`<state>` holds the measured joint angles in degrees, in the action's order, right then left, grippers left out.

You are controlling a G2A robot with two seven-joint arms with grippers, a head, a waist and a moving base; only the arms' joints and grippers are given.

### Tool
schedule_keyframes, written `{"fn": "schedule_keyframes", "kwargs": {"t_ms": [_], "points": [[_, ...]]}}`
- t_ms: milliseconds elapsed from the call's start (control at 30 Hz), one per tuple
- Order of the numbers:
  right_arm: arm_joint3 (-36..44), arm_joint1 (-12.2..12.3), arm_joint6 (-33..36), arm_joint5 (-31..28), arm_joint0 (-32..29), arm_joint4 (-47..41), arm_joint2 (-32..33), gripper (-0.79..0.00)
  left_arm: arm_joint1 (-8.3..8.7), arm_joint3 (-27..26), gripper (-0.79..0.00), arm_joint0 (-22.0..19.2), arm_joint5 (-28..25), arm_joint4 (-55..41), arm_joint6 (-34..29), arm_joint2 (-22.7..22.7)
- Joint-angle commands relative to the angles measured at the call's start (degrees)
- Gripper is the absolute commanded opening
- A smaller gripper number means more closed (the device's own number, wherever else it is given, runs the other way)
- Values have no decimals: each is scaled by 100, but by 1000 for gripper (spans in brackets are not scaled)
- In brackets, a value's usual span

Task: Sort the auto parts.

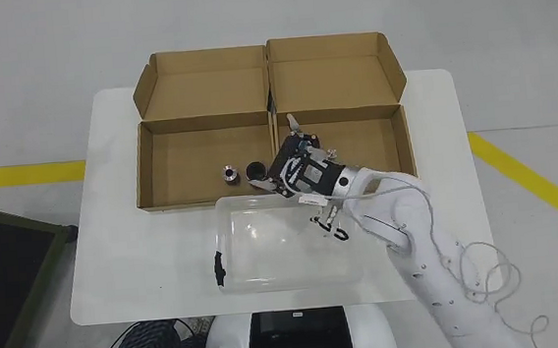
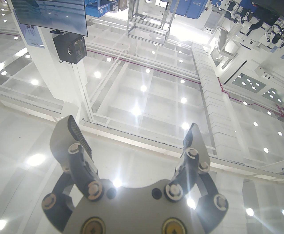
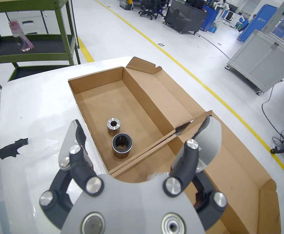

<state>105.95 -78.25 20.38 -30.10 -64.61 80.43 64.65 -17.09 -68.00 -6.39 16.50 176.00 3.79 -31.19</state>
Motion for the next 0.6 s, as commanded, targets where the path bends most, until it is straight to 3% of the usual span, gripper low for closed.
{"fn": "schedule_keyframes", "kwargs": {"t_ms": [0,367,567], "points": [[57,53,-356,-15,-295,7,267,0,0,0,0,0,0,0,0,0],[459,331,-1978,-100,-1758,501,1748,0,0,0,0,0,0,0,0,0],[705,433,-2509,33,-2554,589,2532,0,0,0,0,0,0,0,0,0]]}}
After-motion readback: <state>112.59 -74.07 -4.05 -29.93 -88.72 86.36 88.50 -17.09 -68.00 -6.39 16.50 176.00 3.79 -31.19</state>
